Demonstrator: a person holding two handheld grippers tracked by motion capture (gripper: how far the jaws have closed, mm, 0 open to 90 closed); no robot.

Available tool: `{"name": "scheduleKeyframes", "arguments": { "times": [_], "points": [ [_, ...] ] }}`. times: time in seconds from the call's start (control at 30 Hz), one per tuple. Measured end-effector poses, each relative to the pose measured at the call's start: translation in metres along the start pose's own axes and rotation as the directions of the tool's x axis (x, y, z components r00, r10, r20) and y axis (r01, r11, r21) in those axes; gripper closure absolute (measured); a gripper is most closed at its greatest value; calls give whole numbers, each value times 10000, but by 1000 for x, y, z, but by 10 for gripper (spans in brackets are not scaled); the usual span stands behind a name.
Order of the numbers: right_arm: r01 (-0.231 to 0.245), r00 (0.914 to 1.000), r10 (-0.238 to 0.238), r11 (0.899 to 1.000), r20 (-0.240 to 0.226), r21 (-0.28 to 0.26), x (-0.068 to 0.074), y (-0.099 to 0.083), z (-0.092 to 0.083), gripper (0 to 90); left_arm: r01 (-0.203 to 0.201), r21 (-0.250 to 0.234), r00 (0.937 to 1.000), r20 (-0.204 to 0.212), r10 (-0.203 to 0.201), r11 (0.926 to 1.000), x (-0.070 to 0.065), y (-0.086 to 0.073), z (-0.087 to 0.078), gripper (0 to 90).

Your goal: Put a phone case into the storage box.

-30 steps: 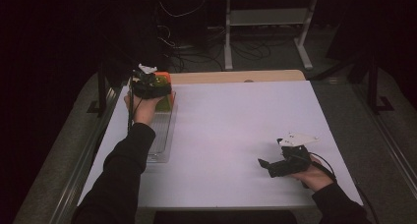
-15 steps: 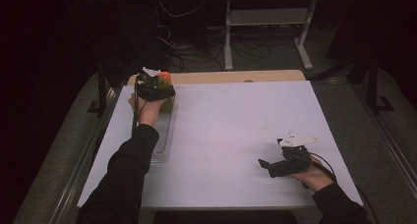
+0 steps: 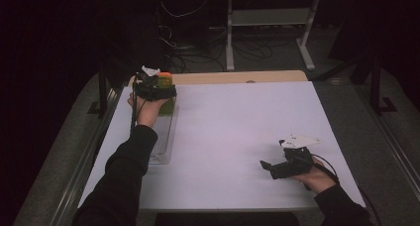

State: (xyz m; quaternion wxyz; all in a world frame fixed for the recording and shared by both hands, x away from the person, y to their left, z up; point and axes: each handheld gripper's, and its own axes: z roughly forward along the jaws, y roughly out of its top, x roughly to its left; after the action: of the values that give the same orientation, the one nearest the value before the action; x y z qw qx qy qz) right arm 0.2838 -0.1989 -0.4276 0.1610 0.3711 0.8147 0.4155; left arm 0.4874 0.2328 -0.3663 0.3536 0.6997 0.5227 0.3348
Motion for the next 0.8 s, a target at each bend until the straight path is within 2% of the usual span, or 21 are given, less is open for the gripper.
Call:
{"name": "scheduleKeyframes", "arguments": {
  "times": [0.07, 0.13, 0.2, 0.27, 0.37, 0.5, 0.6, 0.7, 0.8],
  "points": [
    [41, 10000, -41, 10000, 6, -22, 0, 0, 0, 0, -140, 135, 9993, 348, 136, 9998, 1, 3, -6, 5],
    [60, 10000, -60, 10000, 12, -17, 0, 0, 0, 0, -92, 105, 9977, 670, 84, 9999, 1, 4, -12, 6],
    [21, 10000, -21, 10000, -10, 0, 0, 0, 0, 0, 103, 164, 9933, 1145, -121, 9998, 1, 5, -17, 6],
    [6, 10000, -6, 10000, -4, 1, 0, 0, 0, 0, -16, 229, 9889, 1487, -18, 9997, 1, 5, -21, 6],
    [-16, 10000, 16, 10000, -16, 17, 0, 0, 0, 0, -229, 162, 9773, 2108, 190, 9996, -2, 6, -32, 6],
    [-7, 10000, 7, 10000, -15, 27, 0, 0, 0, 0, -382, 8, 9633, 2658, 366, 9993, -4, 6, -43, 6],
    [4, 10000, -4, 10000, 12, 19, 0, 0, 0, 0, -554, -36, 9550, 2916, 540, 9985, -6, 5, -48, 6],
    [32, 10000, -33, 10000, 26, 19, 0, 0, 0, 0, -512, -86, 9413, 3337, 511, 9987, -7, 3, -53, 6],
    [-1, 10000, 1, 10000, 16, 13, 0, 0, 0, 0, -716, -134, 9350, 3472, 718, 9973, -9, 2, -58, 6]
  ]
}}
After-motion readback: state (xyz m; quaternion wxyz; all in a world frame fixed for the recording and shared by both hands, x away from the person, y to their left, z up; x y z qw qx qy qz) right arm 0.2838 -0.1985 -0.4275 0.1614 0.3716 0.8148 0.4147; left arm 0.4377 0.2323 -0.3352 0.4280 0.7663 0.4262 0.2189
